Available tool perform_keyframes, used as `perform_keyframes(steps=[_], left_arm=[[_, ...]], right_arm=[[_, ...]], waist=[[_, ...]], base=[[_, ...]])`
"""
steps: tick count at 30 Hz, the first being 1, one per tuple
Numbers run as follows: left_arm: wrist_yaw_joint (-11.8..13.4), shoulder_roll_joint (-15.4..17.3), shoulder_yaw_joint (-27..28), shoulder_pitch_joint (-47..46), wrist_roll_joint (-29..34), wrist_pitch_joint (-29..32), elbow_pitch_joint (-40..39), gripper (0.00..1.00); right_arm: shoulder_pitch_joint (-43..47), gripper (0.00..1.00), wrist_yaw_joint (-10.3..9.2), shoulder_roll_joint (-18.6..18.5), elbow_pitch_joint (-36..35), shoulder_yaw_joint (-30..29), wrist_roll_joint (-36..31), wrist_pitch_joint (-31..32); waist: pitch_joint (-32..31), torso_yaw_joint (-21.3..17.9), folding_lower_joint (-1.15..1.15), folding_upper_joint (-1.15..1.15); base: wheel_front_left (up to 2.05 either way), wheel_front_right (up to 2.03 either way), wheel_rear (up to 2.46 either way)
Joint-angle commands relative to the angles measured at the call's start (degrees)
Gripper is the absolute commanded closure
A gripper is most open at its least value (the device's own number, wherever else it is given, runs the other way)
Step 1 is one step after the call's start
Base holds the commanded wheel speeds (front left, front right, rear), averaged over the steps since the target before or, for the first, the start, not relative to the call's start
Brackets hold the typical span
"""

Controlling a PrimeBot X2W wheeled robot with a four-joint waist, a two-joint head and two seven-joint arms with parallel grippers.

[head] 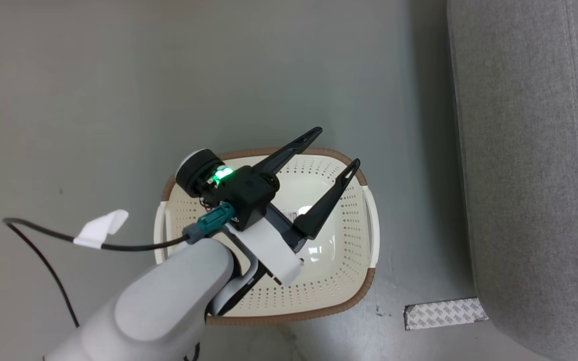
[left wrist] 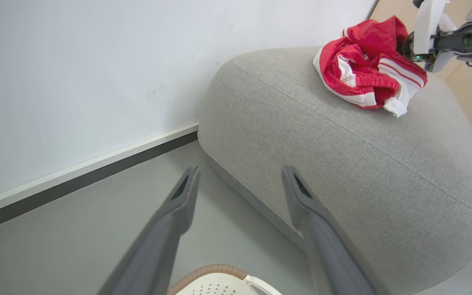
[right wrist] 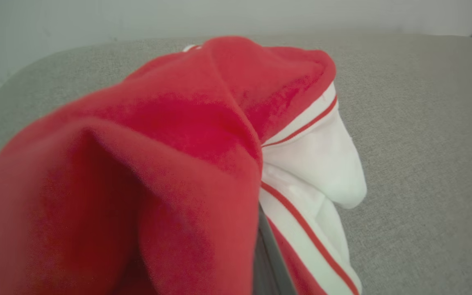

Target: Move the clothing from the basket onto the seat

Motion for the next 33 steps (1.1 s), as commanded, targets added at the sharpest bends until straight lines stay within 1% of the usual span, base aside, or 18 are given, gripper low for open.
perform_keyframes(steps=[1, 3, 5, 6, 7, 8, 11, 16, 21, 27, 30, 33], left_arm=[[-0.1, -0.3, 0.2, 0.6, -0.4, -0.7, 0.3, 0.00], [-0.2, -0.5, 0.5, 0.9, -0.6, -1.0, 0.9, 0.00], [-0.2, -0.7, 0.7, 1.1, -0.7, -1.2, 1.4, 0.00], [-0.3, -0.8, 0.8, 1.3, -0.8, -1.3, 1.7, 0.00], [-0.2, -0.9, 0.9, 1.4, -0.8, -1.4, 1.9, 0.00], [-0.2, -1.1, 0.9, 1.7, -0.8, -1.4, 2.1, 0.00], [-0.4, -1.4, 1.3, 2.6, -1.0, -1.6, 2.8, 0.00], [0.0, -1.8, 2.2, 4.9, -1.6, -1.9, 3.9, 0.00], [0.6, -1.5, 3.9, 8.2, -2.2, -1.8, 4.5, 0.00], [1.8, -0.4, 7.4, 13.4, -2.7, -1.8, 3.5, 0.00], [2.4, 0.2, 9.7, 16.3, -2.7, -1.8, 2.5, 0.00], [3.5, 1.0, 12.9, 19.4, -2.9, -1.8, 1.4, 0.00]], right_arm=[[-0.4, 0.58, -0.13, -0.6, 0.4, 0.6, 0.6, 1.1], [-0.8, 0.58, -0.14, -1.4, 1.3, 1.8, 0.9, 3.5], [-0.7, 0.57, -0.13, -1.0, 2.0, 2.9, 1.6, 5.1], [-0.7, 0.42, -0.13, -1.1, 2.2, 3.2, 1.6, 5.4], [-0.6, 0.05, -0.13, -1.5, 2.4, 3.4, 1.7, 5.5], [-0.5, 0.00, -0.13, -1.6, 2.6, 3.8, 1.7, 5.5], [0.1, 0.00, -0.13, -1.4, 2.3, 5.4, 2.3, 5.1], [2.3, 0.00, -0.13, -2.7, 1.3, 9.1, 3.3, 5.1], [5.6, 0.00, -0.13, -3.9, -1.4, 12.9, 6.8, 5.1], [9.4, 0.00, -0.13, -6.0, -6.1, 16.8, 10.3, 4.0], [11.2, 0.00, -0.13, -5.9, -9.9, 18.0, 12.6, 2.0], [13.3, 0.00, -0.13, -4.6, -15.1, 19.1, 14.9, -0.7]], waist=[[-0.6, 0.4, -0.01, 0.00], [-1.3, 0.5, -0.01, 0.00], [-2.2, 0.5, -0.01, 0.00], [-2.7, 0.4, -0.01, 0.00], [-3.2, 0.3, -0.01, 0.00], [-3.8, 0.2, -0.01, 0.00], [-5.9, -0.2, -0.01, 0.00], [-11.0, -1.3, -0.01, 0.00], [-17.1, -2.2, -0.01, 0.00], [-23.9, -2.7, -0.01, 0.00], [-27.1, -2.2, -0.01, 0.00], [-29.9, -1.6, -0.01, 0.00]], base=[[0.00, 0.00, 0.00], [0.00, 0.00, 0.00], [0.00, 0.00, 0.00], [0.00, 0.00, 0.00], [0.00, 0.00, 0.00], [0.00, 0.00, 0.00], [0.00, 0.00, 0.00], [0.00, 0.00, 0.00], [0.00, 0.00, 0.00], [0.00, 0.00, 0.00], [0.00, 0.00, 0.00], [0.00, 0.00, 0.00]])
